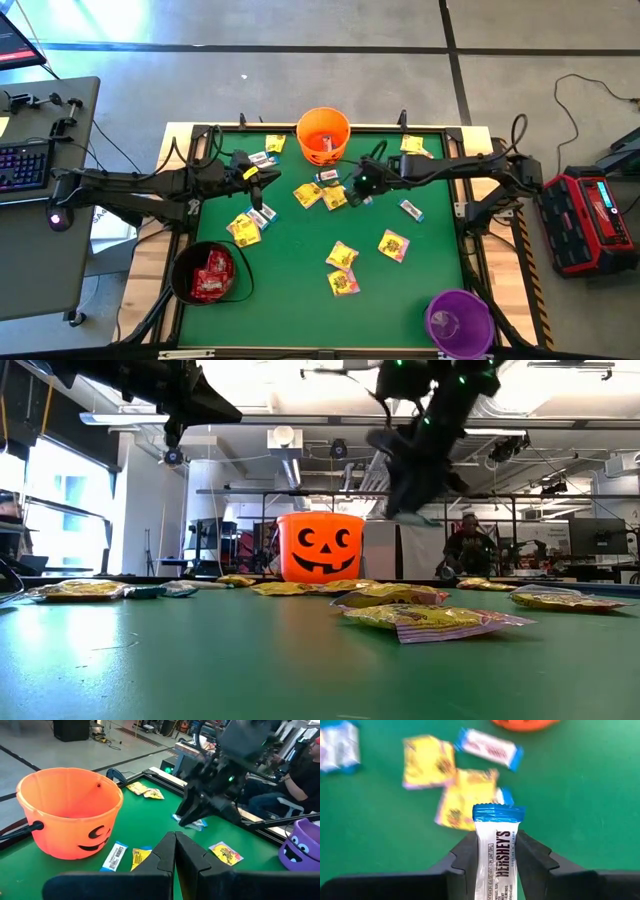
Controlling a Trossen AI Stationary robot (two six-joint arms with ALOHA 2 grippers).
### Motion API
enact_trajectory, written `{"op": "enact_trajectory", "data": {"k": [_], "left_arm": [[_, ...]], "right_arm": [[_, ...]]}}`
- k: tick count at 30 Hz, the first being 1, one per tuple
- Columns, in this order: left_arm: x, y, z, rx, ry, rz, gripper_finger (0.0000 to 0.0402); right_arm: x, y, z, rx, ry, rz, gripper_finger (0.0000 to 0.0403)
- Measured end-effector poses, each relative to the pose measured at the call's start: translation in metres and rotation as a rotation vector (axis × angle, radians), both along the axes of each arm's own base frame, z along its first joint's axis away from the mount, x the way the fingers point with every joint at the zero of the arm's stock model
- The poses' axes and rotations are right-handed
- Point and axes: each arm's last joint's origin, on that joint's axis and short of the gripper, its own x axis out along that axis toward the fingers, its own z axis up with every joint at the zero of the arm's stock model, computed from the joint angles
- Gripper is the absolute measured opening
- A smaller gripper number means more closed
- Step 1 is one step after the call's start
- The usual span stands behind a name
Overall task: Sort candy by brand, put in halloween buckets
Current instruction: Put the white chocolate into the orange bucket
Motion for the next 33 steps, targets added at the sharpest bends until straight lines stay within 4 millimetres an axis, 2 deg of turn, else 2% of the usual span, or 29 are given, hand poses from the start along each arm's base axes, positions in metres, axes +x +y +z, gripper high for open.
{"op": "enact_trajectory", "data": {"k": [7, 18, 33], "left_arm": [[0.0, 0.0, 0.0, 0.007, 0.002, 0.005, 0.0], [-0.001, 0.001, 0.0, 0.058, 0.021, 0.038, 0.0], [-0.001, 0.001, 0.0, 0.068, 0.025, 0.038, 0.0]], "right_arm": [[0.012, -0.007, 0.034, -0.064, -0.099, 0.046, 0.0094], [0.023, -0.034, 0.077, -0.187, -0.272, 0.065, 0.0094], [0.027, -0.047, 0.088, -0.224, -0.398, 0.031, 0.0094]]}}
